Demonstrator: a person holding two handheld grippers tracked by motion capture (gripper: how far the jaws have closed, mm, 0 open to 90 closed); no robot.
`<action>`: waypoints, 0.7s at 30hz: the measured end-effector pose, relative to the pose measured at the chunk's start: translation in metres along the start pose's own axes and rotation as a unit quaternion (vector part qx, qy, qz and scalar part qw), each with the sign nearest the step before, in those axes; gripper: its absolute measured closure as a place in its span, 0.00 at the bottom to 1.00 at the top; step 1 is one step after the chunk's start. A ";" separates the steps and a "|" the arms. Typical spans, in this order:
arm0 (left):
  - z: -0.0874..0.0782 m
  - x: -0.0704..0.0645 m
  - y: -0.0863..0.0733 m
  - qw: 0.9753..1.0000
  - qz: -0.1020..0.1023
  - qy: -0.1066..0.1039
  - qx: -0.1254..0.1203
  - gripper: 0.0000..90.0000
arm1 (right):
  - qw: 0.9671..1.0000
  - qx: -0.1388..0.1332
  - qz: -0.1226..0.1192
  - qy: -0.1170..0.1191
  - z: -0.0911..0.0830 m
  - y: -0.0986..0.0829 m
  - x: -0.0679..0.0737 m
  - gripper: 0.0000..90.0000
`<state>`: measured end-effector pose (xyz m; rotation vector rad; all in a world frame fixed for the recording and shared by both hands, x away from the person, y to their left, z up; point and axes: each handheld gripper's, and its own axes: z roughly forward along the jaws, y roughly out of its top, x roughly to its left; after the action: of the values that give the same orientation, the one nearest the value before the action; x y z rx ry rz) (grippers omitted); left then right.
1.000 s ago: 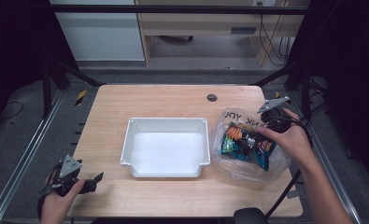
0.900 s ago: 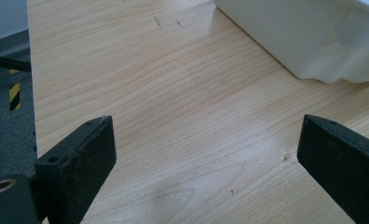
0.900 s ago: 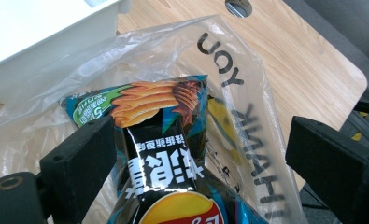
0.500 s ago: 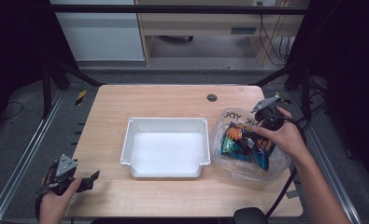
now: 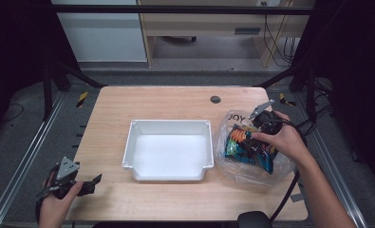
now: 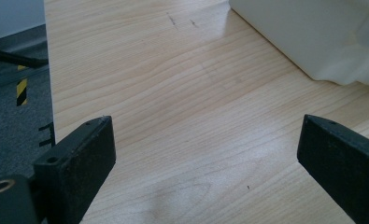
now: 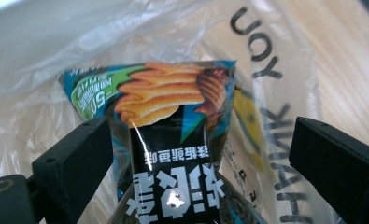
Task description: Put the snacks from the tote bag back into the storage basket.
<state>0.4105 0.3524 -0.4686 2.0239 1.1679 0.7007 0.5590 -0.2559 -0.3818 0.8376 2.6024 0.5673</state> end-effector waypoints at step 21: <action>-0.001 -0.002 0.000 1.000 0.004 -0.001 0.003 0.04 | 0.997 0.068 -0.008 0.043 0.047 -0.012 0.001 0.07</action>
<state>0.4084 0.3512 -0.4681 2.0354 1.1621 0.6994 0.5735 -0.2514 -0.4280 0.8505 2.7484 0.4349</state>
